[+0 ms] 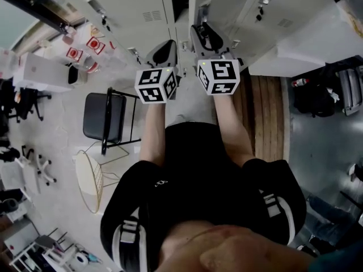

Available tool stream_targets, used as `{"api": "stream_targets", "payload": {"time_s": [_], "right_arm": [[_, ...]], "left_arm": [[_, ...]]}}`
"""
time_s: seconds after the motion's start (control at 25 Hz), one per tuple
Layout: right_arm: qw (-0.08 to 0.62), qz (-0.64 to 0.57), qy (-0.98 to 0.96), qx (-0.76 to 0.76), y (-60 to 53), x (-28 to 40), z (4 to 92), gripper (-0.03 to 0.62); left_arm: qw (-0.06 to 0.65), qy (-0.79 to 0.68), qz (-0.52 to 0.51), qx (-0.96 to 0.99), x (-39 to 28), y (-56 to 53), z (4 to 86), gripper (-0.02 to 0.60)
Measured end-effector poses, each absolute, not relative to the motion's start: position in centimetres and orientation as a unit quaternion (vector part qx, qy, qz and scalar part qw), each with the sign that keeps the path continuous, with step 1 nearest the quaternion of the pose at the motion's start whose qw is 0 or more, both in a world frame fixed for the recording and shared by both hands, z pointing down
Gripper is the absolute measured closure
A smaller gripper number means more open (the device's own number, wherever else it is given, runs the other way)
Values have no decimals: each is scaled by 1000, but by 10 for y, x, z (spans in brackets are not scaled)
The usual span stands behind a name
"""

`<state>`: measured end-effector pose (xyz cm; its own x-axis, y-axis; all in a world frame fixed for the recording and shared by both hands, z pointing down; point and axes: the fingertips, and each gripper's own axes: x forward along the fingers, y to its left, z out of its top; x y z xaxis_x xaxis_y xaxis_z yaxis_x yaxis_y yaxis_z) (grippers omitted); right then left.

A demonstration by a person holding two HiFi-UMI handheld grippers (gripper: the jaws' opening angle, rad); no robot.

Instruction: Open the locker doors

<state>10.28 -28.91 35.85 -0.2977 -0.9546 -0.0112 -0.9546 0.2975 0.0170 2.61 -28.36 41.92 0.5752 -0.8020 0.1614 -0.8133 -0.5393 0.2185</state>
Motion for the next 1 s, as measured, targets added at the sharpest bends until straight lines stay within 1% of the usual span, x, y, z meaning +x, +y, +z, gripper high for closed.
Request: {"api": "stream_targets", "payload": {"time_s": [0.48, 0.72, 1.0], "right_arm": [[-14, -16, -806, 591, -243, 137, 358, 462], [-26, -20, -806, 591, -218, 158, 358, 503], [-30, -18, -792, 610, -195, 188, 359, 525]], "left_arm": [[139, -446, 18, 884, 66, -254, 423, 571], [139, -423, 28, 895, 97, -236, 431, 571], [140, -394, 34, 908, 130, -222, 435, 571]]}}
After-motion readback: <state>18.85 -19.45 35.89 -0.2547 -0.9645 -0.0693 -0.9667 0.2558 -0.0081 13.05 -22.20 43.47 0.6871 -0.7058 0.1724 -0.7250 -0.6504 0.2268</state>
